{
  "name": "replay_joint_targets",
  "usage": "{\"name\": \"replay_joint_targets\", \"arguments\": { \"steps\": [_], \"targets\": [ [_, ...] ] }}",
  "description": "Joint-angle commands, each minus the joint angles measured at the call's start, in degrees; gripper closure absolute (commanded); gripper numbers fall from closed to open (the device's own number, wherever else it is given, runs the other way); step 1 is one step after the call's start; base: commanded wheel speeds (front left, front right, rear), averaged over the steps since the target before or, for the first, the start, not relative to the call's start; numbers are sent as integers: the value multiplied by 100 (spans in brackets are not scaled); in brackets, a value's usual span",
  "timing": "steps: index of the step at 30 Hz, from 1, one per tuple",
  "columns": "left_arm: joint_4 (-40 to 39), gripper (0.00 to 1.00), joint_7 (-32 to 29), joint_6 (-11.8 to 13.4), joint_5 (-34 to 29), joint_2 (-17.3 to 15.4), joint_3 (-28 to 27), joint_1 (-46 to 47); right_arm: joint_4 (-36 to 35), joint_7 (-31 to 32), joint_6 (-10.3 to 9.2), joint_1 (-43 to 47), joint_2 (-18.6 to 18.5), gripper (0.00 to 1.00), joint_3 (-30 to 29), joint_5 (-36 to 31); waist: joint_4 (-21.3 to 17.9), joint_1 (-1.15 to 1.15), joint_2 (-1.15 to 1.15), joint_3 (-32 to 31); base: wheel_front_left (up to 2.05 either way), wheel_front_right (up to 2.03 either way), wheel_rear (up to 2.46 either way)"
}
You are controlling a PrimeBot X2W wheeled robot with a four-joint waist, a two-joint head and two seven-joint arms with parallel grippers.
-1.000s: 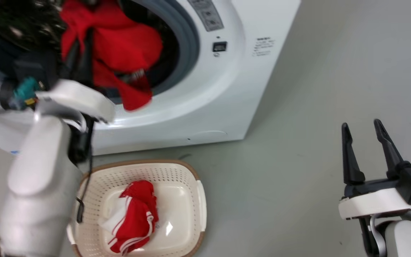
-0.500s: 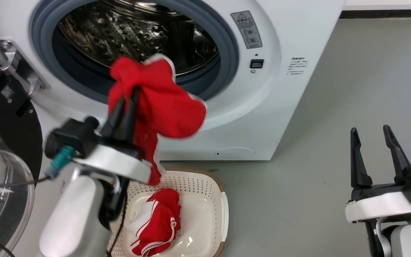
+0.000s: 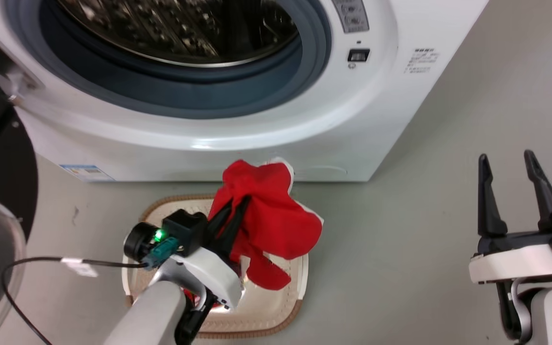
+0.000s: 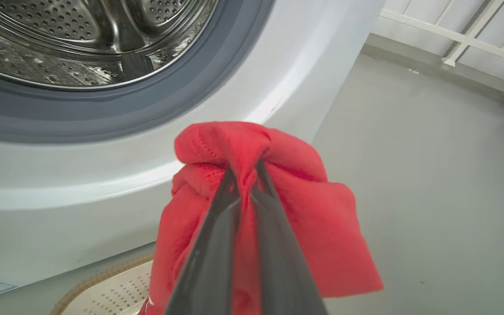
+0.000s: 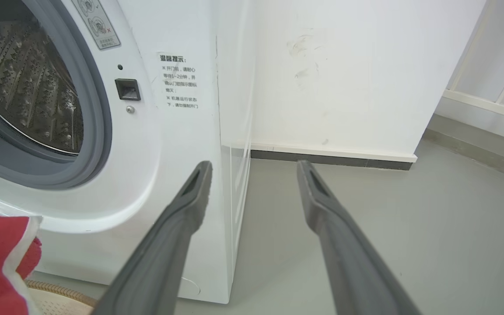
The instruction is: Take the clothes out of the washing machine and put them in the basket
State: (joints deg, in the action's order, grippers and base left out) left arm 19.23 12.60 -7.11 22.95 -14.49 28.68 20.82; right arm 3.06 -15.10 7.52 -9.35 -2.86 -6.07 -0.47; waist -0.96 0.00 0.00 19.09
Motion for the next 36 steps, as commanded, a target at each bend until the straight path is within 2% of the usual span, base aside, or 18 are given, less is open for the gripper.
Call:
{"name": "replay_joint_targets", "arguments": {
  "steps": [1, 7, 14, 20, 29, 36],
  "targets": [
    [206, 100, 48, -23, -34, 46, 77, 191, -47, -9, -6, -124, -3, 0, -16, -32, -103, 0, 0, 320, 0, 0, 0],
    [1158, 100, 118, -28, 186, 248, 204, 530, -153, -9, -6, -331, -1, 0, 35, -28, -323, 0, 0, 923, 0, 0, 0],
    [2460, 100, 202, -34, 43, 149, 484, 1306, -314, -9, -6, -505, -1, 0, 51, 93, -664, 0, 0, 1812, 0, 0, 0],
    [3440, 100, 253, -36, -35, 125, 509, 1909, -495, -9, -6, -645, 0, 0, 145, 153, -944, 0, 0, 2385, 0, 0, 0],
    [4303, 100, 259, -30, -117, 204, 625, 2654, -796, -9, -6, -821, 0, 0, 271, 313, -1141, 0, 0, 3055, 0, 0, 0],
    [4715, 100, 260, -31, -4, 328, 719, 2937, -782, -9, -6, -885, 0, 0, 317, 319, -1149, 0, 0, 3223, 0, 0, 0]
  ]
}}
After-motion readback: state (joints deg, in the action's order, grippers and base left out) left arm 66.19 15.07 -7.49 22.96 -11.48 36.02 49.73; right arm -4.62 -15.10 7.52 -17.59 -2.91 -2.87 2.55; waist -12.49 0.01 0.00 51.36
